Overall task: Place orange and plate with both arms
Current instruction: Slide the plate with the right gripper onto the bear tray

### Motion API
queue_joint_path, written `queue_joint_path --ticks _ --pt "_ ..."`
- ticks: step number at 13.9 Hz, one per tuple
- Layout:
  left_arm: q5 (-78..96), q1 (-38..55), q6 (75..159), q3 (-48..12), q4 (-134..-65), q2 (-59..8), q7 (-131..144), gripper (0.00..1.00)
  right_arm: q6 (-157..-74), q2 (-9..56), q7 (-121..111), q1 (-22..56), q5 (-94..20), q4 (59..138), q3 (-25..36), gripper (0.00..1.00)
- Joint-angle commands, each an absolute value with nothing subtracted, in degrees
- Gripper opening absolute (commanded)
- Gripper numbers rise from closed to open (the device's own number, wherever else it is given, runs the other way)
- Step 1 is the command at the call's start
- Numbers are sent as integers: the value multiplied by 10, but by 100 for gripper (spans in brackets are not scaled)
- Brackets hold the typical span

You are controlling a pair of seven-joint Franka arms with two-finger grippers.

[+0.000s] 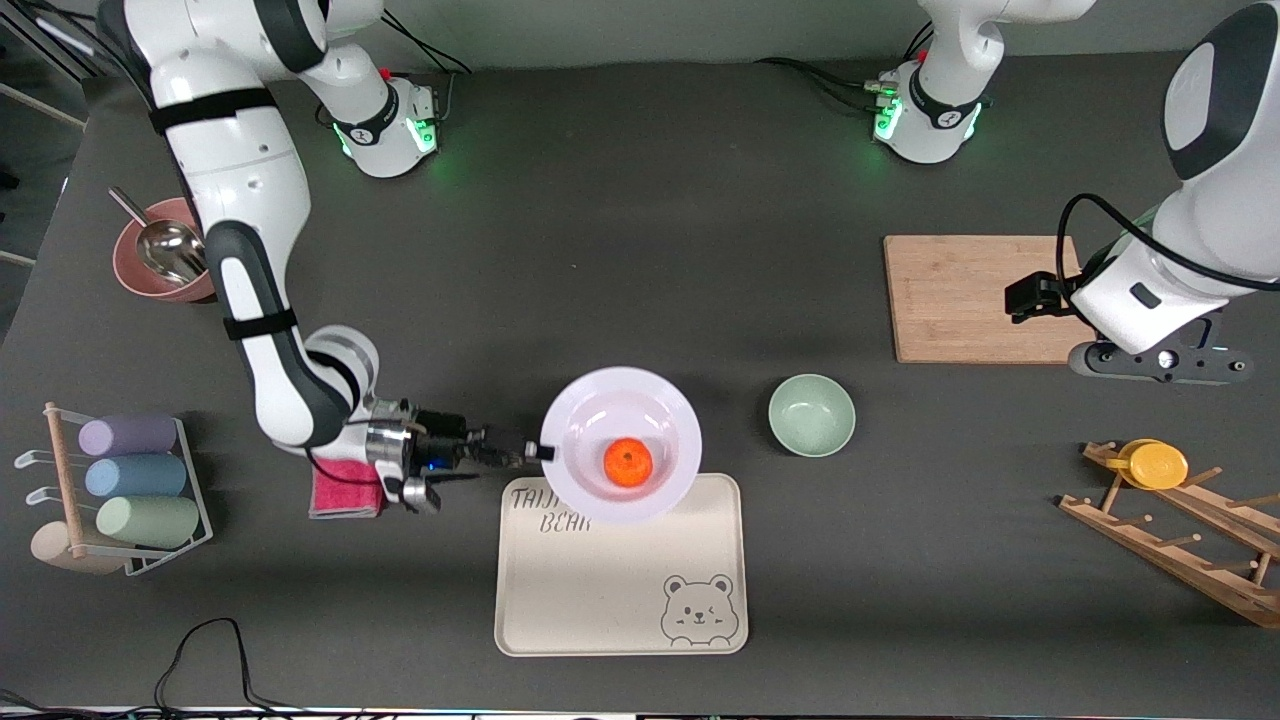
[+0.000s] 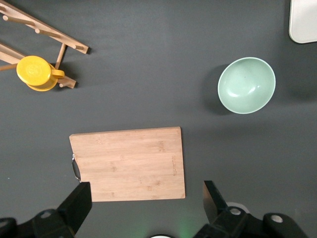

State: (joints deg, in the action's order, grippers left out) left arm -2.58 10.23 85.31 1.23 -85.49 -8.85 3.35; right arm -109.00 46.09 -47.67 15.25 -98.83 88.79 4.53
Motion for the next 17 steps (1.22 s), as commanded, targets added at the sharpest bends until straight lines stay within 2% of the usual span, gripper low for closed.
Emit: queue_joint_path --ticks 1,3,4,13,17 --pt "-21 107 833 15 -851 -81 43 100 -1076 576 -384 149 -984 693 68 0" --pt "-21 109 832 15 -851 -81 44 100 -1079 622 -332 149 -984 608 77 0" --pt "-20 109 829 15 -851 -81 46 100 -1081 637 -332 149 -984 594 77 0" --pt "-3 104 838 18 -876 -49 81 100 -1102 695 -391 137 -984 602 78 0" --pt "-5 100 870 21 -932 -9 81 100 -1113 702 -398 138 -984 604 78 0"
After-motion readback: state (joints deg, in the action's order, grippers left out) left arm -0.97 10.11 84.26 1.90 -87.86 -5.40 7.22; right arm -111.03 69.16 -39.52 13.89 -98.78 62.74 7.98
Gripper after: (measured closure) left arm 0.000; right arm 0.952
